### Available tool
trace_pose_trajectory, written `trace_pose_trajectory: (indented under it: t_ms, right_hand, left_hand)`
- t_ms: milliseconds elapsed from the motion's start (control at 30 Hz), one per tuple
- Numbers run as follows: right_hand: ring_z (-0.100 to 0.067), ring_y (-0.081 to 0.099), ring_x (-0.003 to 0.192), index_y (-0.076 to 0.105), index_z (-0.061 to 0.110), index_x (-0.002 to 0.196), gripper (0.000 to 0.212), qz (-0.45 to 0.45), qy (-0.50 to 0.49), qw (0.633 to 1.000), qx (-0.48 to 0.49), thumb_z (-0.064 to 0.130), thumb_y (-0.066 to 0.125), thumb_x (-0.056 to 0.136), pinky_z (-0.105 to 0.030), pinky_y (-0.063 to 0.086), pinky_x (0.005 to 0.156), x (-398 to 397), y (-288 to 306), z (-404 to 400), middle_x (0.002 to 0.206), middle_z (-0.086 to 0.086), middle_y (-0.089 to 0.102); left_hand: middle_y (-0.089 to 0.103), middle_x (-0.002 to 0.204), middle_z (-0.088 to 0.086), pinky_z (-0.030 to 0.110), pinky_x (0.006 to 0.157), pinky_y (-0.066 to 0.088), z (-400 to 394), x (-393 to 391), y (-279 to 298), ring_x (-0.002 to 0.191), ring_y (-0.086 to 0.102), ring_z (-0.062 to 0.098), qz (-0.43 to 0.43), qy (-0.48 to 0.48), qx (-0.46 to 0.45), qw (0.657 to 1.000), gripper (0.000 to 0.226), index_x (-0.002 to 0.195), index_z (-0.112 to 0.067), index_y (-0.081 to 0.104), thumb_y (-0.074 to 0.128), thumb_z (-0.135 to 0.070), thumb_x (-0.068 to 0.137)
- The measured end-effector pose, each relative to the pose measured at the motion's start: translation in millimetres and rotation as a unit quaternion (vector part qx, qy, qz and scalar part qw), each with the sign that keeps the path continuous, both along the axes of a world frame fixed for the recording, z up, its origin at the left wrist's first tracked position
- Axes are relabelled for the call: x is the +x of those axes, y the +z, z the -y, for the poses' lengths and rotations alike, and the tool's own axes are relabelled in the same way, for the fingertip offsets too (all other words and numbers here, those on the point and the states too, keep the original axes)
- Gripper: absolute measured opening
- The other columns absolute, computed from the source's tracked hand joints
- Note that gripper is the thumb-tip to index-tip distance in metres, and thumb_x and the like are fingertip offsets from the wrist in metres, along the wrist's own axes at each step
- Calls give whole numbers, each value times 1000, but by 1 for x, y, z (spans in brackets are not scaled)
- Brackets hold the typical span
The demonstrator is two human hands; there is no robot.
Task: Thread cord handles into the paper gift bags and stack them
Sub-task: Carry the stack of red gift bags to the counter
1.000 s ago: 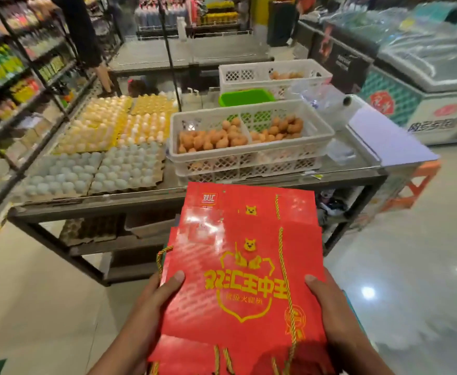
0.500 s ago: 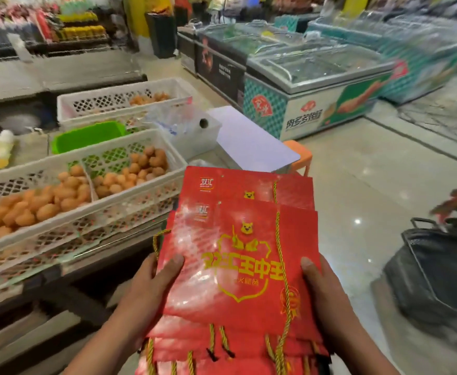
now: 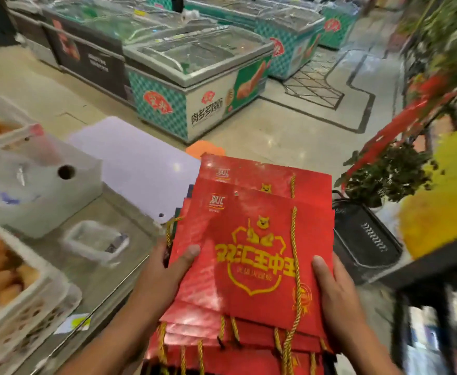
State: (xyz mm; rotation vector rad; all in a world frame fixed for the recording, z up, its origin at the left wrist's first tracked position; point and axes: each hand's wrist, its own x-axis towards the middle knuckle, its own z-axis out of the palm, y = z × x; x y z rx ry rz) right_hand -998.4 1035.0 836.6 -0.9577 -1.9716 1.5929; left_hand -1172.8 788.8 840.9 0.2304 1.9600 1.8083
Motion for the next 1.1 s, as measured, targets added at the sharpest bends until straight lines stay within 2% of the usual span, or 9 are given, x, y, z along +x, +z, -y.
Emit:
trace_pose_trajectory:
  t_ms: [200, 333, 467, 600, 733, 867, 933, 1033, 1100]
  right_hand:
    - [0, 70, 106, 65, 40, 126, 49, 2, -92, 996, 3, 69, 52, 88, -41, 53, 94, -33, -17, -77, 115, 23, 74]
    - [8, 69, 98, 67, 36, 123, 59, 9, -116, 993, -6, 80, 51, 87, -38, 53, 91, -68, -30, -152, 108, 27, 74]
    - [6, 68, 100, 66, 33, 128, 71, 14, -105, 994, 4, 81, 49, 78, -31, 50, 85, -113, -28, -240, 110, 26, 74]
    - [-2, 70, 102, 64, 33, 129, 51, 10, -85, 996, -4, 69, 52, 95, -33, 52, 84, -159, -16, -323, 112, 14, 75]
    - [-13, 74, 101, 64, 33, 128, 42, -17, -52, 998, -44, 58, 57, 96, -41, 56, 86, -204, -6, -391, 111, 9, 78]
    - [-23, 75, 107, 64, 31, 132, 84, -45, -61, 992, -97, 82, 71, 67, -50, 56, 95, -258, -20, -447, 116, 2, 78]
    - [-24, 73, 113, 64, 35, 132, 81, -50, -62, 991, -109, 81, 73, 67, -54, 53, 102, -290, -31, -477, 121, 2, 76]
    - [-16, 70, 117, 62, 39, 134, 49, -40, -55, 994, -91, 62, 67, 91, -53, 48, 108, -341, -38, -523, 125, 9, 74]
    - [-13, 68, 120, 61, 39, 136, 52, -35, -56, 995, -77, 63, 65, 91, -51, 45, 111, -378, -38, -558, 127, 12, 73]
  left_hand:
    - [76, 116, -18, 46, 97, 58, -107, -76, -6, 104, 75, 9, 1, -87, -30, 996, 71, 126, -48, 62, 73, -80, 64]
    - [75, 120, -17, 49, 99, 57, -192, -123, -15, 105, 75, 12, -6, -110, -52, 993, 81, 132, -52, 58, 72, -88, 60]
    - [77, 109, -19, 41, 94, 59, -279, -159, -1, 96, 76, 6, -3, -99, -64, 993, 54, 123, -47, 63, 74, -71, 75]
    - [77, 111, -18, 47, 95, 58, -350, -196, 1, 98, 76, 10, 6, -75, -45, 996, 44, 118, -50, 65, 75, -67, 79]
    - [73, 126, -14, 54, 99, 56, -404, -231, -7, 109, 74, 20, 31, -55, 1, 998, 69, 129, -61, 56, 75, -80, 66]
    - [72, 125, -19, 53, 99, 56, -461, -283, -13, 109, 74, 16, 52, -63, 9, 997, 79, 134, -58, 54, 76, -81, 62]
    - [73, 121, -19, 45, 96, 58, -494, -314, -15, 102, 75, 8, 56, -70, 15, 996, 73, 134, -50, 58, 77, -75, 68]
    - [68, 101, -17, 5, 66, 50, -549, -362, -8, 73, 65, -21, 58, -64, 1, 996, 28, 122, -38, 60, 69, -34, 96]
    - [59, 99, -26, -1, 65, 43, -580, -403, -18, 80, 63, -24, 79, -69, -5, 994, 28, 121, -39, 57, 68, -34, 97]
